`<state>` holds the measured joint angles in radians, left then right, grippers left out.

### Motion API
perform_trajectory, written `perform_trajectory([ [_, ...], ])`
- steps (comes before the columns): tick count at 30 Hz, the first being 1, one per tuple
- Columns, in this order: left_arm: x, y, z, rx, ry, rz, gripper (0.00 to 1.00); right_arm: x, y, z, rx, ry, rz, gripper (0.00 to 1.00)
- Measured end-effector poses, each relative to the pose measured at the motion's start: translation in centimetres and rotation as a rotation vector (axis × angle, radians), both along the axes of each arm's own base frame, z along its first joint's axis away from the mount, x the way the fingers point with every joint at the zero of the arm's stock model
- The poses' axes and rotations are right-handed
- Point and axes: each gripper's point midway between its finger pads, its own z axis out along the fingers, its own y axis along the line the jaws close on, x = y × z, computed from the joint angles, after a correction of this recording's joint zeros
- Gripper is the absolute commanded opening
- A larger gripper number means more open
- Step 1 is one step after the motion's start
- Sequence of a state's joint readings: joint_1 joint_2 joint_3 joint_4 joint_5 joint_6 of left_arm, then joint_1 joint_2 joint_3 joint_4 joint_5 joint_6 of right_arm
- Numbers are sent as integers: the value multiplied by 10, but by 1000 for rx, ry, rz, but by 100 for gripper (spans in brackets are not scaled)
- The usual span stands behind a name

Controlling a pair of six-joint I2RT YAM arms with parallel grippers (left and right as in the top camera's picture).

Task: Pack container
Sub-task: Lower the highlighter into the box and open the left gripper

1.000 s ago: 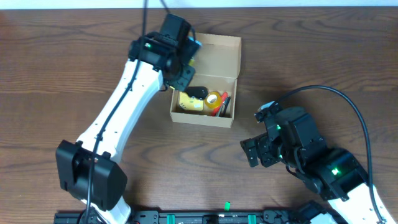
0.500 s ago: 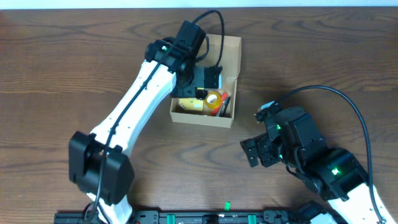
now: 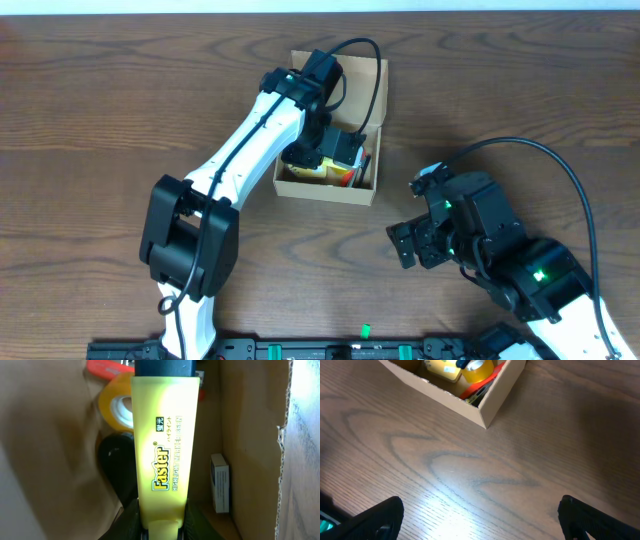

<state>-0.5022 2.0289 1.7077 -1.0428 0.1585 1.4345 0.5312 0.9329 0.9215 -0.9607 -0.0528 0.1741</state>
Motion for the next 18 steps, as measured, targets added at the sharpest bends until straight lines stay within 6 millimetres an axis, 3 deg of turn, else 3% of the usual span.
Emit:
perform_trajectory([
  [9, -4, 1, -25, 30, 60, -7, 6, 0, 0, 0, 0, 0, 0, 99],
  [15, -3, 2, -26, 31, 64, -4, 7, 0, 0, 0, 0, 0, 0, 99],
  [17, -3, 3, -26, 31, 64, -3, 22, 0, 0, 0, 0, 0, 0, 99],
  [18, -3, 3, -26, 31, 64, -1, 24, 0, 0, 0, 0, 0, 0, 99],
])
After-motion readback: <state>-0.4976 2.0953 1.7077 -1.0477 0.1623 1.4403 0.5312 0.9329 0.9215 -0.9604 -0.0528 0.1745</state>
